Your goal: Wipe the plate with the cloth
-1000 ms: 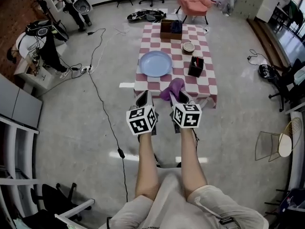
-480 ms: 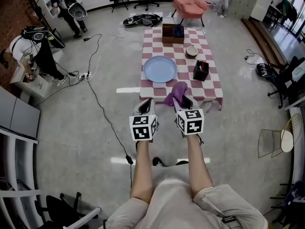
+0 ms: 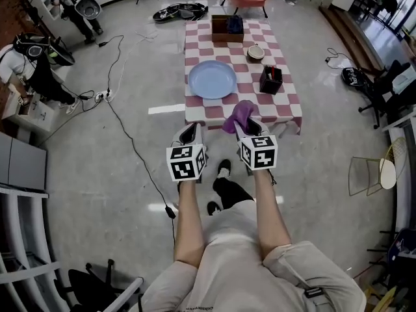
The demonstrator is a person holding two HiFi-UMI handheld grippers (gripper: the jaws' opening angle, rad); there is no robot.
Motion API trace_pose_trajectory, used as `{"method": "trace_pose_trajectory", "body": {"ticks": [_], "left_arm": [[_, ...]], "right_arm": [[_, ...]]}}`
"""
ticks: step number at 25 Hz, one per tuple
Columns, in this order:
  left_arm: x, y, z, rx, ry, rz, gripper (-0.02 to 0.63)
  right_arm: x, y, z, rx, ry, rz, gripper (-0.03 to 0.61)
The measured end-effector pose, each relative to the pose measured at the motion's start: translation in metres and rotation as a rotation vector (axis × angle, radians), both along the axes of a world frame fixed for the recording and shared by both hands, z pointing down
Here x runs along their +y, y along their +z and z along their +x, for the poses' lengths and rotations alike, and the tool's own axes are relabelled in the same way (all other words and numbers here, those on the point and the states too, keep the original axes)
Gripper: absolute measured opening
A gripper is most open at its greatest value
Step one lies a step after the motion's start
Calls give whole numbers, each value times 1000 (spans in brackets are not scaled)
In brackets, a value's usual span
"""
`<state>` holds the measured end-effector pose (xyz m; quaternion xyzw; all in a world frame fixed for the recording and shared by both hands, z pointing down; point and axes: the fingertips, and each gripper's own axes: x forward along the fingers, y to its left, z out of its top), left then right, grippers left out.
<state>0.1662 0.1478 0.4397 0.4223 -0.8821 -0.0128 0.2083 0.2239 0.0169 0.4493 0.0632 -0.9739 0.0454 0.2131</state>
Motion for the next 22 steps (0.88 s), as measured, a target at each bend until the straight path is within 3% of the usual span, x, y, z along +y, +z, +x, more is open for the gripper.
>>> {"method": "trace_pose_trajectory", "body": {"ticks": [14, 22], "left_arm": [[3, 4, -102, 6, -41, -25, 11], [-11, 10, -168, 6, -32, -94, 11]], "right_arm": [[-18, 0, -104, -2, -31, -20, 130], [-33, -8, -182, 16, -71, 1, 130]]}}
